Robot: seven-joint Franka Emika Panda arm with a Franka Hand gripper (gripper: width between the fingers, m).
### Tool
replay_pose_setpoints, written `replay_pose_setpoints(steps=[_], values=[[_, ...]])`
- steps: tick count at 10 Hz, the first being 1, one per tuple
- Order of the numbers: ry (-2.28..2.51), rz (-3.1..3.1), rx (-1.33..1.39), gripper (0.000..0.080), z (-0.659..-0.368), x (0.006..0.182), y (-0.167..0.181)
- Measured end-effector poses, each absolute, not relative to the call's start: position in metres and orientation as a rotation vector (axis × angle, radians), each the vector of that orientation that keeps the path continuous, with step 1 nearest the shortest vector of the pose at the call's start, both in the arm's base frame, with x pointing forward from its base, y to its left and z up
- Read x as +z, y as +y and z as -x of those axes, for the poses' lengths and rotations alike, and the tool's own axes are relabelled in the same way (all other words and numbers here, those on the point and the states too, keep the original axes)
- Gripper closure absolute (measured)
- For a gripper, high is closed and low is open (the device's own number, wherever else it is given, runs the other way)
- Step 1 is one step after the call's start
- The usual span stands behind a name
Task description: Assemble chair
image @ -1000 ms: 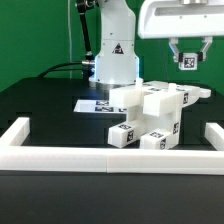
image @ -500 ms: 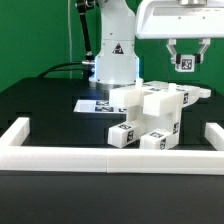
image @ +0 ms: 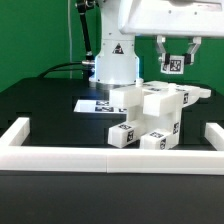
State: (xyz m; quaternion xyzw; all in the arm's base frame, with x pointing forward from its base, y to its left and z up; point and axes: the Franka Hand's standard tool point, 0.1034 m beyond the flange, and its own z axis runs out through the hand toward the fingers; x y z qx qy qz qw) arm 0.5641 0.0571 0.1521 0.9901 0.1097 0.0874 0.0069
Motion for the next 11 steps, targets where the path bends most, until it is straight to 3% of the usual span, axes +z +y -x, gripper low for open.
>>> replay_pose_setpoints(steps=[11], values=[[0.327, -3.088, 0.251, 0.0512, -0.566, 0.133, 0.065]])
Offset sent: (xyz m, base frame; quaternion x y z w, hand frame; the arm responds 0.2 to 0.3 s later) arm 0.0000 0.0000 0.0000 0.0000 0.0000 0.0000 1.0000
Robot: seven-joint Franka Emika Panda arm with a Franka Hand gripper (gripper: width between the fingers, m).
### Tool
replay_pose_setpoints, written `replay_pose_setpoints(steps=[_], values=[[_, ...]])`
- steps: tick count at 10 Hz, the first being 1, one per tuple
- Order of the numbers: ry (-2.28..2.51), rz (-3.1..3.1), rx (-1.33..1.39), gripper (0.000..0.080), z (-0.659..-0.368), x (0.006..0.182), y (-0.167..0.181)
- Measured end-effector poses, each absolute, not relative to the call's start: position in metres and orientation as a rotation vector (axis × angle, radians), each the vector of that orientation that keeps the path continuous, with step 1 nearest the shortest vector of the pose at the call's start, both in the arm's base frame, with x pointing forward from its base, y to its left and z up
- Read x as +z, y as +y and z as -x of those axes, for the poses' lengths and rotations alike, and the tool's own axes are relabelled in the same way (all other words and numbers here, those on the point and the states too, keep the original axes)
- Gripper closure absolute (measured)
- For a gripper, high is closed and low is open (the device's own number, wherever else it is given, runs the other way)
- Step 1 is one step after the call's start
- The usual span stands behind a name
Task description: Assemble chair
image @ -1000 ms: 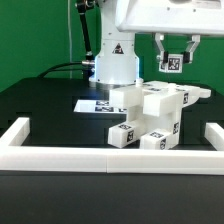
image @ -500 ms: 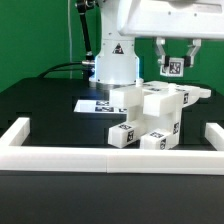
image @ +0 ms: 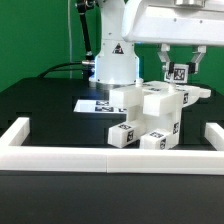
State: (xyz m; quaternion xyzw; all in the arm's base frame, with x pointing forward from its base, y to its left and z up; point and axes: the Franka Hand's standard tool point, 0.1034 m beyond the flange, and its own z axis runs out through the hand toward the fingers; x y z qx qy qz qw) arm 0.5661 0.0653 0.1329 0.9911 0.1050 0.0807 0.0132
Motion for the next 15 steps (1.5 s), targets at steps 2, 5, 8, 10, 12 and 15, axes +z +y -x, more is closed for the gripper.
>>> replay_pose_setpoints(steps=[2, 5, 8, 10, 12, 15], values=[[0.325, -3.088, 0.243, 0.0512, -0.5631, 0.1303, 0.0645], [0.323, -3.088, 0.243, 0.0512, -0.5627, 0.1299, 0.0646], [0.323, -3.085, 0.258, 0.0512, -0.5637, 0.1299, 0.0642], [0.322, -3.084, 0.257, 0.0512, -0.5617, 0.1281, 0.0638], [0.32, -3.086, 0.249, 0.0512, -0.5581, 0.1263, 0.0641], [0.322, -3.085, 0.24, 0.0512, -0.5558, 0.1234, 0.0634]])
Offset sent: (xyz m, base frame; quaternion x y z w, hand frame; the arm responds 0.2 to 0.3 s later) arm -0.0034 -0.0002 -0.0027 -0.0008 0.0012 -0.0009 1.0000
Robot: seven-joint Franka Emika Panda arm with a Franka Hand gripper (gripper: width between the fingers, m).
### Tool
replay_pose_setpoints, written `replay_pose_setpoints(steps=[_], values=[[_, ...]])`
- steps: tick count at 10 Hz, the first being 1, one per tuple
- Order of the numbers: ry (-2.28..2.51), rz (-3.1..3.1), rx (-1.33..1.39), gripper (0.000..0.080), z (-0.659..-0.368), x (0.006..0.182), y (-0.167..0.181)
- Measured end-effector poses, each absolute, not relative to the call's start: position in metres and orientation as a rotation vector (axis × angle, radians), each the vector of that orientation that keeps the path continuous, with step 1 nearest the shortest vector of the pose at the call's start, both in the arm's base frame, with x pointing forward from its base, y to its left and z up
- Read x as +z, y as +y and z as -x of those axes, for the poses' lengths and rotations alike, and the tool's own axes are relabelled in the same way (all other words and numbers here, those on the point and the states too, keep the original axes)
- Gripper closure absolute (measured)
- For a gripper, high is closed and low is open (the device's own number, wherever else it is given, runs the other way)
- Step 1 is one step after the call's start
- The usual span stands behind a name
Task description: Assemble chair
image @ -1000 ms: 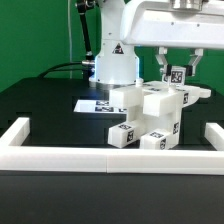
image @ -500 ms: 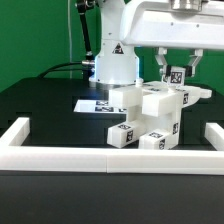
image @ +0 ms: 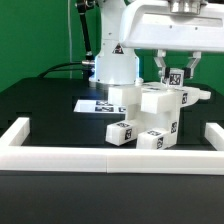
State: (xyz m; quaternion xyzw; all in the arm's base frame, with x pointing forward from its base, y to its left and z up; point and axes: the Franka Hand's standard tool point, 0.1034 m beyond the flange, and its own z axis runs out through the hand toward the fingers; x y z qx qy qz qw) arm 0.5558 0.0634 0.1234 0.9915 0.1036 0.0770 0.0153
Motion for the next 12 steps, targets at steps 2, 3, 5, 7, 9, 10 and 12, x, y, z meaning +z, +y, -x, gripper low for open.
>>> replay_pose_setpoints(steps=[2, 3, 5, 7, 9, 10, 12], values=[[0.321, -3.078, 0.251, 0.0512, -0.559, 0.122, 0.058], [0.324, -3.076, 0.254, 0.0512, -0.562, 0.122, 0.056], [0.317, -3.073, 0.258, 0.0512, -0.565, 0.122, 0.052], [0.313, -3.071, 0.266, 0.0512, -0.566, 0.122, 0.051], [0.305, -3.071, 0.267, 0.0512, -0.567, 0.122, 0.046], [0.299, -3.071, 0.267, 0.0512, -0.567, 0.122, 0.043], [0.296, -3.071, 0.267, 0.0512, -0.568, 0.122, 0.042]])
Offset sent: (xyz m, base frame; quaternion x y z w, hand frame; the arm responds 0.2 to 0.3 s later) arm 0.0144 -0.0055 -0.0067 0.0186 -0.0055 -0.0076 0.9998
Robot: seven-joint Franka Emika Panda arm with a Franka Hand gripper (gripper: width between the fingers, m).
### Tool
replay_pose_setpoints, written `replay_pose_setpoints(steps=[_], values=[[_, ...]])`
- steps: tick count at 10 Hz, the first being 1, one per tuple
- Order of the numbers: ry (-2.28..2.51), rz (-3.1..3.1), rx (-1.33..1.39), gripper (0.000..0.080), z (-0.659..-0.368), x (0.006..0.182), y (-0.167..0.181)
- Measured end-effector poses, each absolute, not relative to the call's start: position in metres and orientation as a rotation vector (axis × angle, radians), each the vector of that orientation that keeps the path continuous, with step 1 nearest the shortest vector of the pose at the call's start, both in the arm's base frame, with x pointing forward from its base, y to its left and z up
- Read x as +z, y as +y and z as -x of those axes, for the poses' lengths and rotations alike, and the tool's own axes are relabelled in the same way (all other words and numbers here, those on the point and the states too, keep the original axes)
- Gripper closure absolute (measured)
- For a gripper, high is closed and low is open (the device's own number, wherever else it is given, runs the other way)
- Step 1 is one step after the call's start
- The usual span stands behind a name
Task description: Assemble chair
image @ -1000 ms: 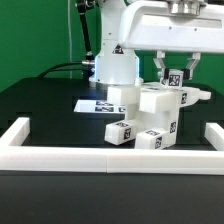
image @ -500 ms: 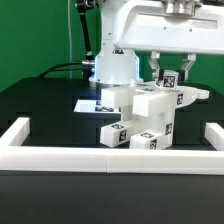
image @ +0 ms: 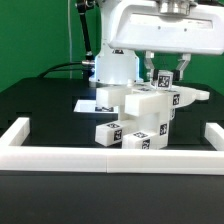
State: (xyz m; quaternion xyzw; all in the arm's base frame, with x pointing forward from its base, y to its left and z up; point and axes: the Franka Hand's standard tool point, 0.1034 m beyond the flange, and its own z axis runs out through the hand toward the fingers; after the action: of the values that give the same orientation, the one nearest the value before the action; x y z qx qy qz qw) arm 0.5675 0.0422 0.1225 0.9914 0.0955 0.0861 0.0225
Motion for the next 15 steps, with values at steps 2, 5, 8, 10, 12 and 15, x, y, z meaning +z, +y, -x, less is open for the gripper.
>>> replay_pose_setpoints(steps=[2, 5, 8, 10, 12, 15], values=[[0.281, -3.073, 0.267, 0.0512, -0.5675, 0.1225, 0.0422], [0.141, -3.091, 0.271, 0.0512, -0.5675, 0.1225, 0.0422], [-0.216, -3.109, 0.277, 0.0512, -0.5674, 0.1224, 0.0428], [-0.429, -3.104, 0.278, 0.0512, -0.5673, 0.1224, 0.0433], [-0.632, -3.083, 0.278, 0.0512, -0.5672, 0.1223, 0.0438], [-0.887, -3.042, 0.273, 0.0512, -0.567, 0.122, 0.045]])
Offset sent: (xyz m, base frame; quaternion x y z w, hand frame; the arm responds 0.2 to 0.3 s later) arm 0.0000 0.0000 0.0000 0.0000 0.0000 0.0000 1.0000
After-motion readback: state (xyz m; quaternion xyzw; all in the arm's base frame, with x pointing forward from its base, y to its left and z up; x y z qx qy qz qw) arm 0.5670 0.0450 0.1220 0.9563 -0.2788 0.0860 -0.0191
